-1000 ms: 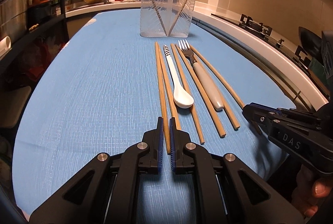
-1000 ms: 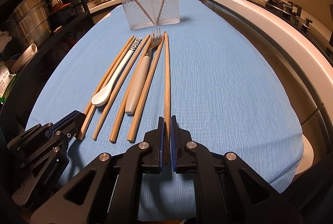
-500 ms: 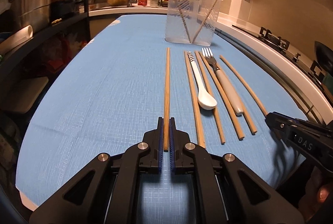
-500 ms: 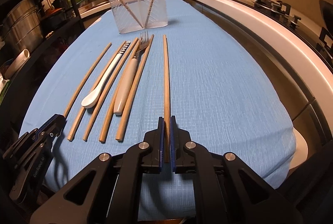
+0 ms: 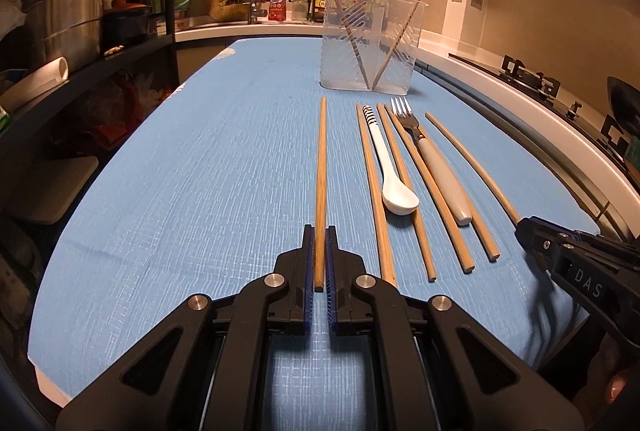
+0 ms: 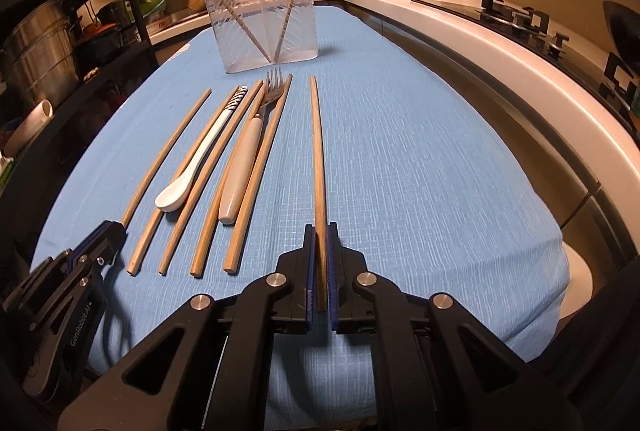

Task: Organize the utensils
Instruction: 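Close the left gripper on a wooden chopstick while the right gripper grasps another chopstick, then lift both chopsticks upright and carry them toward the clear container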

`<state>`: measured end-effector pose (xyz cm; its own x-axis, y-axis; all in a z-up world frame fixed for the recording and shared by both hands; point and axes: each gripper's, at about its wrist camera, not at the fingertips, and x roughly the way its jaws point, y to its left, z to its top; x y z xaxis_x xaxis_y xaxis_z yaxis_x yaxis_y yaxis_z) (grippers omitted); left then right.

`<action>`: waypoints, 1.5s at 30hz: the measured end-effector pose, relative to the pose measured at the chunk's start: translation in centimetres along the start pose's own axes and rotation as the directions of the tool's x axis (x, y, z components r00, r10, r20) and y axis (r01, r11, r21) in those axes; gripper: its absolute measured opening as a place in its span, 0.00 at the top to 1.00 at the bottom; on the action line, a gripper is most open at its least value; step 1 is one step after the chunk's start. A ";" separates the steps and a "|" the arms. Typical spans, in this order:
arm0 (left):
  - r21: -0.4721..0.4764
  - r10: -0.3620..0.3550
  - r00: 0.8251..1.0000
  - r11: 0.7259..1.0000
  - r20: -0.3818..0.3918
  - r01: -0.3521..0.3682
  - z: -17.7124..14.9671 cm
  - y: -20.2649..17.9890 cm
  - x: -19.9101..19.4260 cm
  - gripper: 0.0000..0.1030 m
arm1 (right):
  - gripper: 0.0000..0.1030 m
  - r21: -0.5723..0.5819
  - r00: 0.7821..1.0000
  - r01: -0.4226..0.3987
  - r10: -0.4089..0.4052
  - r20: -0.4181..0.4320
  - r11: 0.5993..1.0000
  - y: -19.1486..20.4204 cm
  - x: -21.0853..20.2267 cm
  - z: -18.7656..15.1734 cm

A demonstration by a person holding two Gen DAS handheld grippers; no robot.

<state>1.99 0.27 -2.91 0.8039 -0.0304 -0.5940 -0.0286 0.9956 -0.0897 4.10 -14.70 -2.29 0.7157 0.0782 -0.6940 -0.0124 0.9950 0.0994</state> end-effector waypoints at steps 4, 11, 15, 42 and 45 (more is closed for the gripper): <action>-0.013 0.023 1.000 1.000 0.003 -0.023 -0.1 0.0 -0.2 0.95 | 0.95 0.004 1.000 0.002 -0.002 0.001 1.000 0.0 0.0 -0.1; -0.015 0.026 1.000 1.000 0.012 -0.026 -0.1 -0.1 -0.1 0.95 | 0.93 -0.013 1.000 0.015 -0.014 0.007 1.000 0.3 0.0 -0.1; -0.013 0.026 0.999 1.000 0.018 -0.026 -0.2 -0.2 -0.1 0.95 | 0.94 -0.014 1.000 0.015 -0.015 0.007 1.000 0.4 0.0 -0.1; -0.007 0.016 1.000 1.000 0.013 -0.016 0.0 -0.4 0.1 0.95 | 0.95 -0.033 1.000 0.018 -0.018 0.006 0.999 0.5 0.1 0.0; 0.000 0.015 1.000 1.000 0.013 -0.015 0.0 -0.6 0.2 0.95 | 0.95 -0.036 1.000 0.018 -0.018 0.004 0.999 0.5 0.1 0.1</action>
<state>2.13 -0.32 -3.01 0.8110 -0.0140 -0.5849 -0.0407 0.9960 -0.0802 4.19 -14.15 -2.23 0.7183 0.0600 -0.6932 -0.0247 0.9978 0.0607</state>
